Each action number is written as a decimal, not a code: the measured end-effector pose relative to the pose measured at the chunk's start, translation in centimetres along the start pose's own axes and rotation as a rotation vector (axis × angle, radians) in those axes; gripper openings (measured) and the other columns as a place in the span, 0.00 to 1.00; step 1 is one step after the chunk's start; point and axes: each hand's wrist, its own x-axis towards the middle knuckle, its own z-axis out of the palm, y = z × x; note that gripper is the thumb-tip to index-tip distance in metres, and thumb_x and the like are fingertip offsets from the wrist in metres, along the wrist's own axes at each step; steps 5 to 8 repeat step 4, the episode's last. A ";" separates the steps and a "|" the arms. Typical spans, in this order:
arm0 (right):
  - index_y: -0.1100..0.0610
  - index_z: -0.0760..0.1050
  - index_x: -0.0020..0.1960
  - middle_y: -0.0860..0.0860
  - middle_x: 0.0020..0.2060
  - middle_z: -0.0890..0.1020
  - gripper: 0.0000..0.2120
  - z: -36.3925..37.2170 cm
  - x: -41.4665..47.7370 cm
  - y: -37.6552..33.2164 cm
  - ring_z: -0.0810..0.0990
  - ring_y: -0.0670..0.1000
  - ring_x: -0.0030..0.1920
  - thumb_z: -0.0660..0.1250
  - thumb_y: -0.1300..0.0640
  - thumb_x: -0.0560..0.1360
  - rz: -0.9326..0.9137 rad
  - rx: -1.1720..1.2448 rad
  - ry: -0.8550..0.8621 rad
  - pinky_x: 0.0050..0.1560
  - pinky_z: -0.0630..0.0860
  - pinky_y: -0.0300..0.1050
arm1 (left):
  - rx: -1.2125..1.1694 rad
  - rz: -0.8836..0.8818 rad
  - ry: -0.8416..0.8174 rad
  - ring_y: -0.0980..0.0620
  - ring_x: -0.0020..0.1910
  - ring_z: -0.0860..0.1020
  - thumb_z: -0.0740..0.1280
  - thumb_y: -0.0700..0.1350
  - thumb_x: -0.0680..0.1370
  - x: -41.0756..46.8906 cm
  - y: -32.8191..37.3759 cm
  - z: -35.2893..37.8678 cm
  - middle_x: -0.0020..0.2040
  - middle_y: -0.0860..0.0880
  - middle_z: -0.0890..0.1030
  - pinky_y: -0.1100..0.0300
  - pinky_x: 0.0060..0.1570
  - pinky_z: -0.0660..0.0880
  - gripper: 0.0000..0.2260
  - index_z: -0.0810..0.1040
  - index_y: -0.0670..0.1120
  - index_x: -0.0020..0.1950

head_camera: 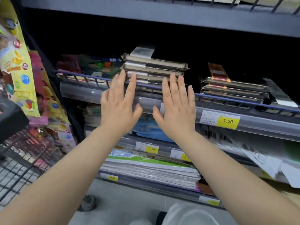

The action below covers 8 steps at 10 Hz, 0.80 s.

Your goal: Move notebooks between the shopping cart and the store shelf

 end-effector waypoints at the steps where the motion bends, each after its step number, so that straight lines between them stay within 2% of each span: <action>1: 0.61 0.55 0.76 0.58 0.75 0.59 0.35 -0.7 -0.1 -0.1 0.51 0.55 0.75 0.59 0.44 0.76 0.010 0.021 -0.067 0.74 0.43 0.53 | -0.036 -0.064 -0.076 0.39 0.76 0.52 0.61 0.50 0.75 -0.2 1.3 -0.7 0.78 0.38 0.52 0.41 0.67 0.60 0.35 0.51 0.43 0.78; 2: 0.62 0.58 0.75 0.58 0.75 0.61 0.34 -2.7 0.2 0.0 0.52 0.56 0.75 0.62 0.48 0.74 -0.003 0.039 -0.179 0.74 0.46 0.54 | -0.028 -0.100 -0.264 0.38 0.77 0.48 0.59 0.53 0.75 -0.2 2.3 -2.7 0.78 0.37 0.47 0.39 0.71 0.54 0.37 0.48 0.41 0.78; 3: 0.61 0.60 0.75 0.58 0.75 0.62 0.35 -6.3 0.5 -0.4 0.54 0.57 0.76 0.63 0.49 0.72 0.015 0.078 -0.373 0.75 0.49 0.57 | 0.005 -0.146 -0.550 0.39 0.77 0.43 0.63 0.55 0.75 0.3 3.4 -6.3 0.78 0.40 0.39 0.39 0.72 0.48 0.42 0.41 0.44 0.78; 4: 0.56 0.53 0.77 0.55 0.78 0.52 0.36 -11.2 1.6 -0.1 0.47 0.58 0.77 0.63 0.48 0.75 0.036 0.158 -0.693 0.75 0.44 0.57 | 0.071 -0.150 -0.808 0.41 0.77 0.40 0.62 0.60 0.76 0.9 4.7 -10.9 0.78 0.44 0.35 0.37 0.72 0.46 0.42 0.37 0.50 0.78; 8: 0.56 0.53 0.77 0.55 0.78 0.52 0.36 -11.2 1.6 -0.1 0.47 0.58 0.77 0.63 0.48 0.75 0.036 0.158 -0.693 0.75 0.44 0.57 | 0.071 -0.150 -0.808 0.41 0.77 0.40 0.62 0.60 0.76 0.9 4.7 -10.9 0.78 0.44 0.35 0.37 0.72 0.46 0.42 0.37 0.50 0.78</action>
